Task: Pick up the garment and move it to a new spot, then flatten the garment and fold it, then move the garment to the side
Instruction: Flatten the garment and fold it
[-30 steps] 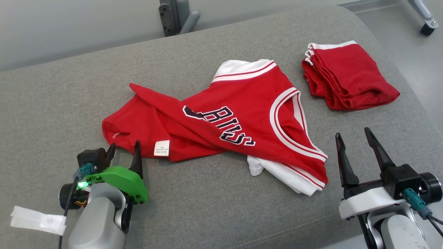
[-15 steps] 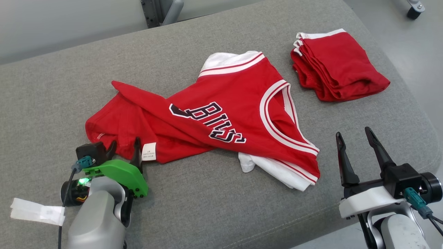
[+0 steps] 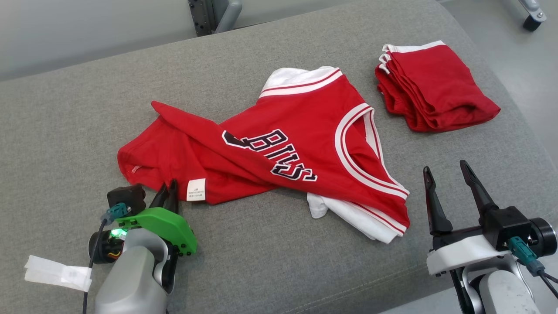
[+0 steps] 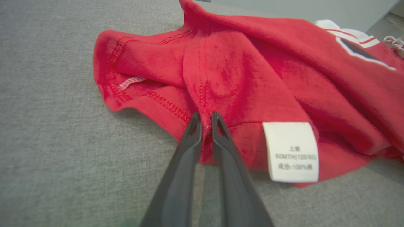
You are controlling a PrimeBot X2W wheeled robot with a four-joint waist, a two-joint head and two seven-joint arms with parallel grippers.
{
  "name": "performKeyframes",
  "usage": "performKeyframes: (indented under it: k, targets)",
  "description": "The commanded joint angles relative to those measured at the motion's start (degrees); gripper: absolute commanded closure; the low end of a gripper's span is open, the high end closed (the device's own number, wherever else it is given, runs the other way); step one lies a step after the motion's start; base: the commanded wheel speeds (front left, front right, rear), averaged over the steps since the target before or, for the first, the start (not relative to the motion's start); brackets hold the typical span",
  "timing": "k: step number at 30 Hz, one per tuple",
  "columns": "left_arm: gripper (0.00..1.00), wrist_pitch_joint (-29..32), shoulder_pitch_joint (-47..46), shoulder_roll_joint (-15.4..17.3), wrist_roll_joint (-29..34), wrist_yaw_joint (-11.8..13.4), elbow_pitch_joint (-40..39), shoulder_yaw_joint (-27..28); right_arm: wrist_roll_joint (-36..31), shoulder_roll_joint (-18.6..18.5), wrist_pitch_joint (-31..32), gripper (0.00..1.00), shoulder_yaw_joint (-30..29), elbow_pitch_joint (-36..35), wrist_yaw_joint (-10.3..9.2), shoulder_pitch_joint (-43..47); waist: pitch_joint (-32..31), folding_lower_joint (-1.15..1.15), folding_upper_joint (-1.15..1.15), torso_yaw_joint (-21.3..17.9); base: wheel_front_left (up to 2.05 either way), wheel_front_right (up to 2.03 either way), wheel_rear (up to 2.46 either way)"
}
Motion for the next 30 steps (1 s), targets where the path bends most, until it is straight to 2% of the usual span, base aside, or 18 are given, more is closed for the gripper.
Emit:
performKeyframes:
  k: [1,2,4,5,6,7,14,22,30]
  targets:
    - [0.84,-0.1,0.4,0.2,0.6,0.2,0.3,-0.3,-0.3,0.0,-0.2,0.00,0.0,0.0,-0.09,-0.1,-0.1,0.00,0.00,0.2,0.00,0.00,0.00]
    - [0.82,-0.1,0.3,0.2,0.8,0.6,0.6,-0.5,-0.3,0.0,-0.2,0.00,0.1,-0.1,-0.09,-0.2,-0.1,0.00,0.00,0.3,0.00,0.00,0.00]
    - [0.88,-0.2,0.1,0.2,0.7,0.5,0.5,-0.7,-0.3,0.0,-0.2,0.00,0.1,-0.2,-0.09,-0.3,-0.2,0.00,0.00,0.4,0.00,0.00,0.00]
    - [0.88,-0.2,0.1,0.2,0.7,0.5,0.5,-0.7,-0.3,0.0,-0.2,0.00,0.1,-0.2,-0.09,-0.3,-0.2,0.00,0.00,0.4,0.00,0.00,0.00]
    - [0.96,-0.3,0.0,0.1,0.7,0.5,0.2,-0.7,-0.3,-0.1,-0.2,0.00,0.2,-0.2,-0.09,-0.3,-0.2,0.00,0.00,0.4,0.00,0.00,0.00]
    - [1.00,-0.4,0.0,0.1,0.5,0.5,-0.3,-0.7,-0.3,-0.1,-0.2,0.00,0.1,-0.2,-0.09,-0.3,-0.3,0.00,0.00,0.4,0.00,0.00,0.00]
    - [1.00,-0.5,2.7,0.3,-0.2,0.1,-6.7,-0.4,-0.3,-0.4,-0.2,0.00,-0.8,0.3,-0.09,1.0,-2.0,0.00,0.00,1.6,0.00,0.00,0.00]
    - [1.00,-0.5,15.1,2.3,-2.6,-0.2,-20.4,2.2,-0.2,-0.2,-0.2,0.00,-1.8,0.6,-0.09,3.1,-4.9,0.00,0.00,5.0,0.00,0.00,0.00]
    - [1.00,1.5,24.3,2.7,-4.9,1.0,-25.4,3.1,0.3,-0.1,-0.2,0.00,-1.8,1.7,-0.09,5.5,-7.5,0.00,0.00,8.4,0.00,0.00,0.00]
